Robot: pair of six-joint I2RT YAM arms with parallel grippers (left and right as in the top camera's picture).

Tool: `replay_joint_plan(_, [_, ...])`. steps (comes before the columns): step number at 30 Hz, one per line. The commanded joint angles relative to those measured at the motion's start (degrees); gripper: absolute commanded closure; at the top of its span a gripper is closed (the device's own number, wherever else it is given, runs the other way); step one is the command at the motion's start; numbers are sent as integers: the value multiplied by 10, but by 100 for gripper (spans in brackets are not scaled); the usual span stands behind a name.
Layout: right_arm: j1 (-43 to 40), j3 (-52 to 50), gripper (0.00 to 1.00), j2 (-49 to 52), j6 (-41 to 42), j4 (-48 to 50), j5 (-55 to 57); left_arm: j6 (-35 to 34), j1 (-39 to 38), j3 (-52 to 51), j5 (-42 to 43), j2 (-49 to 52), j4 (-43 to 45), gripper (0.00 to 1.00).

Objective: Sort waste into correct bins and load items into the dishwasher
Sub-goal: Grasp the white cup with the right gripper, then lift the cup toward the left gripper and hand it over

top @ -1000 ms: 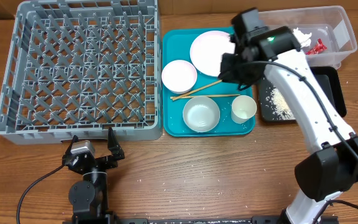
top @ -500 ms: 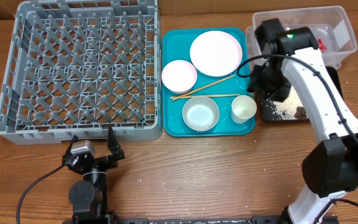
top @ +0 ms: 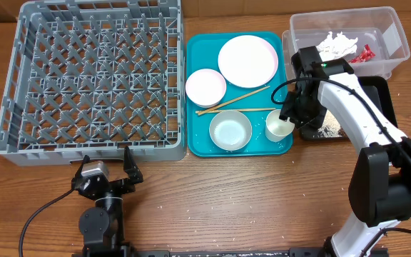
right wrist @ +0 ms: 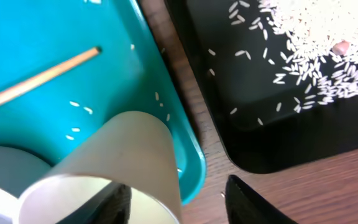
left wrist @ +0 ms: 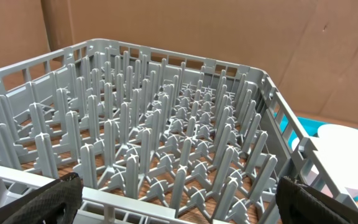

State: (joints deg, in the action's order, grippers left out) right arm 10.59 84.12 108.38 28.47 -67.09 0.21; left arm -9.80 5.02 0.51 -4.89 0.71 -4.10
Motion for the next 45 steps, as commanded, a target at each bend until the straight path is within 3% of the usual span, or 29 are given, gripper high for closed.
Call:
replay_joint_plan(1, [2, -8, 57, -9, 0, 13, -3, 15, 4, -2, 4, -3, 1, 0])
replay_joint_plan(6, [3, -44, 65, -9, -15, 38, -18, 15, 4, -2, 5, -3, 1, 0])
replay_joint_plan(7, [3, -44, 71, -9, -17, 39, -18, 15, 4, -2, 4, -3, 1, 0])
replay_joint_plan(8, [3, -44, 87, -9, -17, 40, -19, 15, 4, -2, 4, -3, 1, 0])
replay_joint_plan(9, [3, -43, 95, -9, -17, 38, -19, 15, 4, -2, 4, -3, 1, 0])
replay_joint_plan(19, [3, 118, 96, -37, -62, -107, -53, 15, 4, -2, 5, -3, 1, 0])
replay_joint_plan(26, [-3, 171, 96, -110, -92, -109, -172, 8, 4, -2, 5, -3, 28, 0])
replay_joint_plan(27, [-5, 171, 96, -118, -93, -105, -182, -27, 3, -2, 16, -3, 53, 0])
replay_joint_plan(30, [-5, 171, 96, -123, -99, -87, -217, -218, 2, -2, 105, -3, 151, 0])
replay_joint_plan(31, [-5, 171, 96, -123, -110, -77, -242, -314, 2, -2, 144, -3, 183, 0])
replay_joint_plan(36, [-5, 171, 96, -123, -127, -40, -302, -470, 2, -2, 193, -3, 188, 0])
replay_joint_plan(37, [-5, 171, 96, -123, -140, -27, -330, -422, 2, -2, 211, -3, 222, 0])
replay_joint_plan(38, [-5, 171, 96, -123, -140, -19, -344, -307, 2, -2, 291, -3, 271, 0])
replay_joint_plan(42, [-5, 171, 96, -123, -151, 32, -410, -289, 2, 33, 397, 77, 284, 0])
replay_joint_plan(45, [-5, 171, 96, -123, -150, 46, -426, -199, 2, 135, 485, 207, 285, 0])
